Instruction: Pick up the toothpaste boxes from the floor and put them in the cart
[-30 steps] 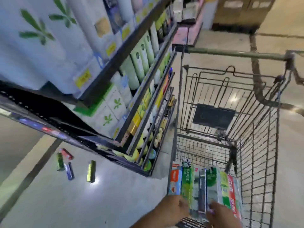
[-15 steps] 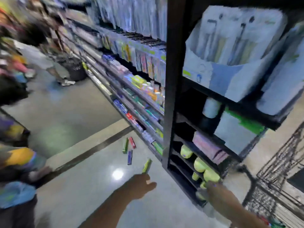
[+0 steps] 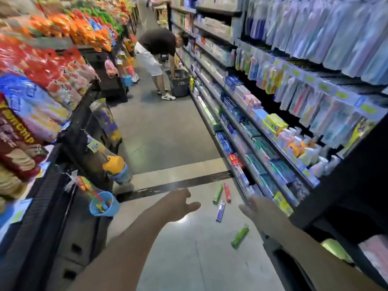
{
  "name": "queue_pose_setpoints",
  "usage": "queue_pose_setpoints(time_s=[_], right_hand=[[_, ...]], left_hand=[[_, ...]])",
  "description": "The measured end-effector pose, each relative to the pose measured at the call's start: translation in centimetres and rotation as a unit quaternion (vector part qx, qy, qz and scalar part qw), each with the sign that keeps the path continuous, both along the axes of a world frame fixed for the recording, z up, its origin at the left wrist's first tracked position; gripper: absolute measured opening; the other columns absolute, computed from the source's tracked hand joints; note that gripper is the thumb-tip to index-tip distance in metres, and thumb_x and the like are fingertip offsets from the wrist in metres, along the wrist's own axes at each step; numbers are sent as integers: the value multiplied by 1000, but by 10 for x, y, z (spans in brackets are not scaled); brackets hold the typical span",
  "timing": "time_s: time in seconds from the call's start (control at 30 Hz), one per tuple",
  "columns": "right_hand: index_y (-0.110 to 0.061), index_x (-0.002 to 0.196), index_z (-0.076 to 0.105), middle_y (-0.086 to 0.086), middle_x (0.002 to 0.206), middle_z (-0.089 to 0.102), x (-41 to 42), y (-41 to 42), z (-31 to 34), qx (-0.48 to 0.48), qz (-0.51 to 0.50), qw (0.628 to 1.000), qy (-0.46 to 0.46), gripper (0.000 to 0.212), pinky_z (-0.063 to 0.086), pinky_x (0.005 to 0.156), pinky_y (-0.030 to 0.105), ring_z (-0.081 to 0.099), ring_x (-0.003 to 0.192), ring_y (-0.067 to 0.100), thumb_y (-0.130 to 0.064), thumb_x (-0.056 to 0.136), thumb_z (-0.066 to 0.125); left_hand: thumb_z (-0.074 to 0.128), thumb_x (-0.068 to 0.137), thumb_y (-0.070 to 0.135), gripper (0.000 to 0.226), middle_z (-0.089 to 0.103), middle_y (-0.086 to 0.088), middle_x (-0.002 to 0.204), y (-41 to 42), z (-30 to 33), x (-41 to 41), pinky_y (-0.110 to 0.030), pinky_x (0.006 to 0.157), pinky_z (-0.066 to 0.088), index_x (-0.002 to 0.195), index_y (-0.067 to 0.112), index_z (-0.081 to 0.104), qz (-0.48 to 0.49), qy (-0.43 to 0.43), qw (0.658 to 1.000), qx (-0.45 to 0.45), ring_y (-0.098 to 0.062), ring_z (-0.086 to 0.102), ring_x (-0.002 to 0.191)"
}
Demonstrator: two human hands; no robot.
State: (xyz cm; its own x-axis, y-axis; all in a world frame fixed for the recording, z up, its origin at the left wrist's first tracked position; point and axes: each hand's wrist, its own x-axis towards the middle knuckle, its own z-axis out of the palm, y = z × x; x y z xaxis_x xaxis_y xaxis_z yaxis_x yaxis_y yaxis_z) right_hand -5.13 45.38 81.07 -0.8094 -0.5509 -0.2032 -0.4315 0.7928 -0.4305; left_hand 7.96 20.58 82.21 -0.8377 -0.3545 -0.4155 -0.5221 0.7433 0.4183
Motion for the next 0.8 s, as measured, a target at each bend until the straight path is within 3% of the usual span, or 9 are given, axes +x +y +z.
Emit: queue_pose_setpoints(time_s=[0.07,0.13,0.2,0.4,0.53,0.67,0.8], right_hand=[[-34,96,55,-11,92,60,-12,-31,-4,-14,25,999,-31,18,44,72,22,56,89,12,-51,92,54],[-23,124,57,-5,117,63,-37,-52,-12,1,13,999,-51,44,47,88,28,59,106,12,-54,93,53],[-20,133,53,-3,125,59,-69,-67,-26,8,3,998,-68,54,46,92,31,57,110,13,-56,92,52],[-19,131,51,-1,123,59,-164,-106,-47,45,-29,993,-105,58,47,87,32,56,109,18,-60,91,51],[-20,105,56,-2,98,57,-235,-125,-58,46,-58,990,-117,38,45,71,31,55,86,17,-55,91,53],[-16,118,57,4,113,64,-286,-122,-76,64,-110,986,-108,55,46,78,35,60,100,24,-61,88,51],[-16,128,53,4,123,60,-325,-110,-96,65,-180,971,-140,53,48,84,34,58,111,24,-55,92,52]], left_hand=[[53,92,58,64,53,-5,141,-23,-9,-10,-31,101,40,140,15,47,9,-14,1000,9,-22,51,126],[52,92,60,65,52,-4,142,-43,-18,-30,-31,101,40,140,16,46,9,-23,1000,2,-21,50,128],[52,92,61,66,51,-2,143,-62,-26,-62,-31,103,40,142,17,46,10,-36,999,3,-20,50,128],[53,91,61,66,55,-3,138,-94,-32,-168,-33,102,45,141,18,46,-8,-59,998,25,-20,54,122],[51,94,57,64,54,-5,139,-118,-35,-255,-30,97,41,141,15,45,-50,-73,996,22,-21,53,124],[53,91,61,64,58,-5,133,-134,-53,-333,-33,96,46,138,18,47,-99,-115,988,22,-23,57,115],[53,92,58,62,60,-7,132,-141,-83,-423,-32,93,45,136,16,48,-184,-142,973,4,-25,58,116]])
